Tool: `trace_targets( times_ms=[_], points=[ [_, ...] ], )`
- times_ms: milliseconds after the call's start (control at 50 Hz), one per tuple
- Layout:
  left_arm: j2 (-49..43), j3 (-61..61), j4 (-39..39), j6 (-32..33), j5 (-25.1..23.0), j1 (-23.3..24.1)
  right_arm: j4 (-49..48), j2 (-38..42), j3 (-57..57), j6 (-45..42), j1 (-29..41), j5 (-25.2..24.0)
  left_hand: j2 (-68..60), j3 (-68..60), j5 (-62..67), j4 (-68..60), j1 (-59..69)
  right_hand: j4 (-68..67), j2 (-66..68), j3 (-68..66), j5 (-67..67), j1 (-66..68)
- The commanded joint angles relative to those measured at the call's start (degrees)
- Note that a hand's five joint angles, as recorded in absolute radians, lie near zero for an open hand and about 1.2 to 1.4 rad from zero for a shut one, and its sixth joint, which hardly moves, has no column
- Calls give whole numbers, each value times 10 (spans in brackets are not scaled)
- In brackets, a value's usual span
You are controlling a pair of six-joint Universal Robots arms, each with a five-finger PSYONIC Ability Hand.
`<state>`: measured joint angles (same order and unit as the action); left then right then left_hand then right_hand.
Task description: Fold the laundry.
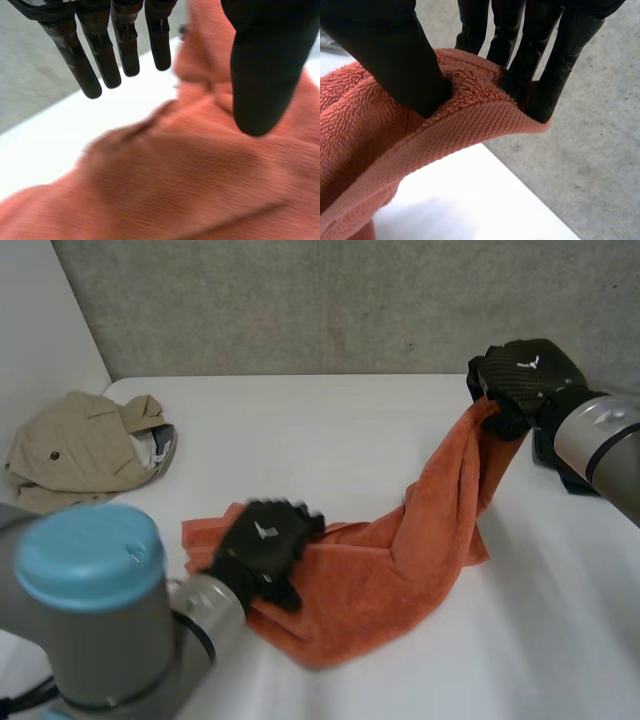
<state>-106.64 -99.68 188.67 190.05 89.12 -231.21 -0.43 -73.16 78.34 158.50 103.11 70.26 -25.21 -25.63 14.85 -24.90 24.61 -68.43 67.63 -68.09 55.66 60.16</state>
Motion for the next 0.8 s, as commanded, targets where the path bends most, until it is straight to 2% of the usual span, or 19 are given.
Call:
trace_targets(
  times_ms=[20,160,240,280,320,460,580,740,800],
  points=[
    [57,-1,-3,4,1,-150,0,-8,35,-21,-8,-3,9,13,-5,6,-3,-116,124,-119,143,198],
    [57,-31,-37,6,-53,-197,0,-8,45,-22,-14,-2,-57,-53,60,-60,63,-116,124,-119,143,198],
    [73,-57,-62,5,-94,-237,-4,-8,49,-31,-37,-2,-193,-189,196,-196,199,-116,124,-119,143,198],
    [79,-67,-64,5,-109,-247,-4,-8,49,-35,-42,-2,-192,-187,195,-195,198,-116,124,-119,143,198],
    [80,-82,-64,5,-134,-260,-2,-7,51,-36,-44,-1,-111,-107,115,-114,117,-116,124,-119,143,198],
    [65,-81,-37,5,-143,-272,-3,-6,73,-37,-41,-4,-84,-80,87,-87,90,-116,124,-119,143,198],
    [13,-64,10,16,-143,-269,-6,-8,91,-40,-40,-4,-94,-90,97,-97,100,-116,124,-119,143,198],
    [-54,-47,16,59,-146,-258,-5,-7,106,-55,-46,-2,-153,-149,156,-156,159,-116,124,-119,143,198],
    [-69,-42,16,69,-146,-250,-5,-7,112,-56,-53,-2,-225,-221,228,-228,231,-116,124,-119,143,198]
  ],
)
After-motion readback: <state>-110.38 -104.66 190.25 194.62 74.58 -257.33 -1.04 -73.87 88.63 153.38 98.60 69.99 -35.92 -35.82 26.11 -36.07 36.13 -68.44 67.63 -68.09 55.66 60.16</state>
